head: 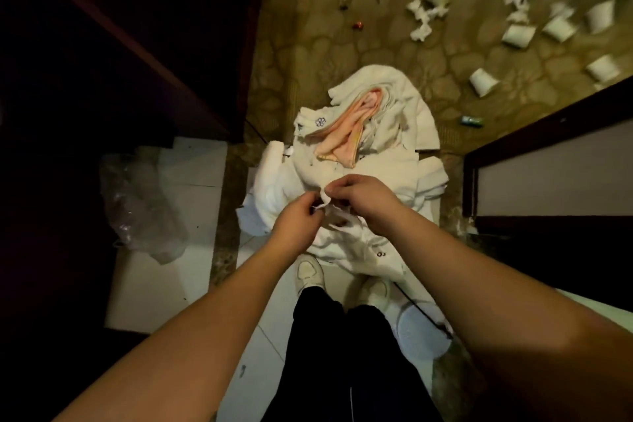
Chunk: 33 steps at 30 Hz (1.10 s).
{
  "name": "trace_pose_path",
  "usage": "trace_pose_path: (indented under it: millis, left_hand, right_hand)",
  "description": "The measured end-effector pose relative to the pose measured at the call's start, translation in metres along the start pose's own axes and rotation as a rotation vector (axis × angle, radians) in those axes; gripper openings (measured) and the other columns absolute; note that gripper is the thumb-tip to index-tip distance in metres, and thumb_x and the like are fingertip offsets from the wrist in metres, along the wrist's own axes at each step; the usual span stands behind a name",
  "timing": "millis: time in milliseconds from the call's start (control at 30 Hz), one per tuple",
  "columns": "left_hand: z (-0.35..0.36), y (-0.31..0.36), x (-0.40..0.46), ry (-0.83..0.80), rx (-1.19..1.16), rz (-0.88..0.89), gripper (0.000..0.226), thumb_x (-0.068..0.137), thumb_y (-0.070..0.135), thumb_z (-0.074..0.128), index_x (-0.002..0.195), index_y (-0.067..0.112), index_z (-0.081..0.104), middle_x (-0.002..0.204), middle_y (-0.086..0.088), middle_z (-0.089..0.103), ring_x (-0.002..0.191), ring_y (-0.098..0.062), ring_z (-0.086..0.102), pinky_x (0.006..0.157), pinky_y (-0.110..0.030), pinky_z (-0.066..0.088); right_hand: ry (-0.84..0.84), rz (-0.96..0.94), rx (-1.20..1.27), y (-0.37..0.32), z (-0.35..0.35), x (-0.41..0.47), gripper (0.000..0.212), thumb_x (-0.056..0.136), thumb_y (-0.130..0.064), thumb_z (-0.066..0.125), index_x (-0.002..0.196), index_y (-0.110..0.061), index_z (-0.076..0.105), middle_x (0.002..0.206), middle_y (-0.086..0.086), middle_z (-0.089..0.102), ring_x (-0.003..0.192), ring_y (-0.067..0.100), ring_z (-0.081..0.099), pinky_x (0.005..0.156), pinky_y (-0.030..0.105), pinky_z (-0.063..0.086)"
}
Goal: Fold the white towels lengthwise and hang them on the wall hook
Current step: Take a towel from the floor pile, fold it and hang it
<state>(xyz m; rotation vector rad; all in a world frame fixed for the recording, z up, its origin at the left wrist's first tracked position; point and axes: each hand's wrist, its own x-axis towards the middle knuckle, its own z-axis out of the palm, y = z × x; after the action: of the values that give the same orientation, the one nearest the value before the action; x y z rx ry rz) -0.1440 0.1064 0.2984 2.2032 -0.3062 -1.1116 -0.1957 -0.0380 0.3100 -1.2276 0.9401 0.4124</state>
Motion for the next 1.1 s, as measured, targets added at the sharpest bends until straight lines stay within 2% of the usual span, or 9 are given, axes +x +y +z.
trace_pose_path:
  millis: [167, 300, 400, 567, 667, 733, 867, 967, 1100]
  left_hand:
    - [-0.046, 0.046, -0.058, 0.172, 0.155, 0.058, 0.017, 0.097, 0.011, 0.052, 0.104, 0.012, 0.066, 0.099, -0.004, 0.065, 0.088, -0.022, 0.059, 0.066, -0.03, 0.038]
    - [-0.097, 0.069, -0.11, 0.356, 0.251, 0.032, 0.015, 0.089, 0.01, 0.056, 0.099, 0.013, 0.066, 0.105, -0.012, 0.06, 0.086, -0.029, 0.056, 0.069, -0.034, 0.04]
    - [-0.139, 0.088, -0.155, 0.474, 0.187, 0.013, 0.018, 0.092, 0.012, 0.056, 0.106, 0.012, 0.068, 0.107, -0.014, 0.066, 0.1, -0.035, 0.061, 0.071, -0.032, 0.04]
    - [-0.2, 0.124, -0.246, 0.531, 0.03, 0.128, 0.013, 0.098, 0.023, 0.055, 0.102, 0.021, 0.068, 0.095, -0.002, 0.07, 0.09, -0.022, 0.066, 0.075, -0.038, 0.053]
    - [-0.229, 0.131, -0.304, 0.573, -0.002, 0.202, 0.014, 0.099, 0.029, 0.056, 0.104, 0.022, 0.068, 0.096, 0.002, 0.07, 0.089, -0.018, 0.067, 0.082, -0.041, 0.057]
    - [-0.242, 0.127, -0.352, 0.614, -0.071, 0.261, 0.013, 0.098, 0.03, 0.059, 0.1, 0.023, 0.069, 0.093, 0.003, 0.072, 0.086, -0.017, 0.069, 0.079, -0.039, 0.057]
    - [-0.251, 0.108, -0.433, 0.653, -0.107, 0.294, 0.01, 0.098, 0.031, 0.059, 0.096, 0.026, 0.067, 0.09, 0.005, 0.07, 0.086, -0.014, 0.068, 0.068, -0.03, 0.054]
    - [-0.257, 0.078, -0.503, 0.665, -0.146, 0.284, 0.009, 0.099, 0.03, 0.059, 0.102, 0.024, 0.066, 0.093, -0.001, 0.069, 0.086, -0.019, 0.069, 0.06, -0.03, 0.054]
    - [-0.262, 0.035, -0.584, 0.73, -0.046, 0.294, 0.015, 0.098, 0.039, 0.059, 0.107, 0.027, 0.063, 0.091, 0.002, 0.068, 0.08, -0.014, 0.066, 0.06, -0.027, 0.048]
  right_hand:
    - [0.072, -0.147, -0.239, -0.069, 0.002, -0.071, 0.009, 0.088, -0.014, 0.072, 0.08, -0.015, 0.068, 0.069, -0.002, 0.062, 0.066, 0.011, 0.055, 0.058, 0.019, 0.043]
    - [0.169, -0.374, -0.457, -0.125, 0.019, -0.134, 0.014, 0.092, -0.026, 0.067, 0.096, -0.013, 0.07, 0.084, -0.002, 0.064, 0.084, 0.015, 0.058, 0.064, 0.027, 0.041]
    - [0.196, -0.545, -0.648, -0.164, 0.037, -0.183, 0.016, 0.097, -0.03, 0.059, 0.099, -0.015, 0.063, 0.093, -0.002, 0.059, 0.091, 0.017, 0.054, 0.074, 0.028, 0.038]
    - [0.288, -0.803, -0.85, -0.2, 0.069, -0.265, 0.011, 0.101, -0.03, 0.051, 0.093, -0.022, 0.053, 0.104, -0.003, 0.05, 0.104, 0.022, 0.05, 0.09, 0.039, 0.04]
    - [0.244, -0.922, -0.75, -0.207, 0.087, -0.318, 0.012, 0.104, -0.029, 0.046, 0.098, -0.019, 0.049, 0.087, -0.006, 0.054, 0.081, 0.013, 0.053, 0.068, 0.026, 0.041]
    - [0.235, -1.041, -0.757, -0.204, 0.106, -0.357, 0.012, 0.105, -0.025, 0.045, 0.098, -0.015, 0.046, 0.081, -0.002, 0.054, 0.072, 0.016, 0.052, 0.058, 0.03, 0.037]
    - [0.286, -1.155, -0.839, -0.182, 0.146, -0.41, 0.009, 0.103, -0.021, 0.043, 0.099, -0.013, 0.042, 0.077, 0.016, 0.058, 0.065, 0.032, 0.054, 0.061, 0.045, 0.044]
    - [0.27, -1.182, -0.959, -0.147, 0.18, -0.45, 0.011, 0.102, -0.029, 0.047, 0.104, -0.019, 0.043, 0.075, 0.003, 0.058, 0.069, 0.028, 0.06, 0.059, 0.038, 0.044]
    - [0.139, -1.18, -1.148, -0.104, 0.213, -0.506, 0.037, 0.092, -0.05, 0.063, 0.116, -0.031, 0.042, 0.084, -0.013, 0.05, 0.072, 0.007, 0.053, 0.056, 0.021, 0.035]
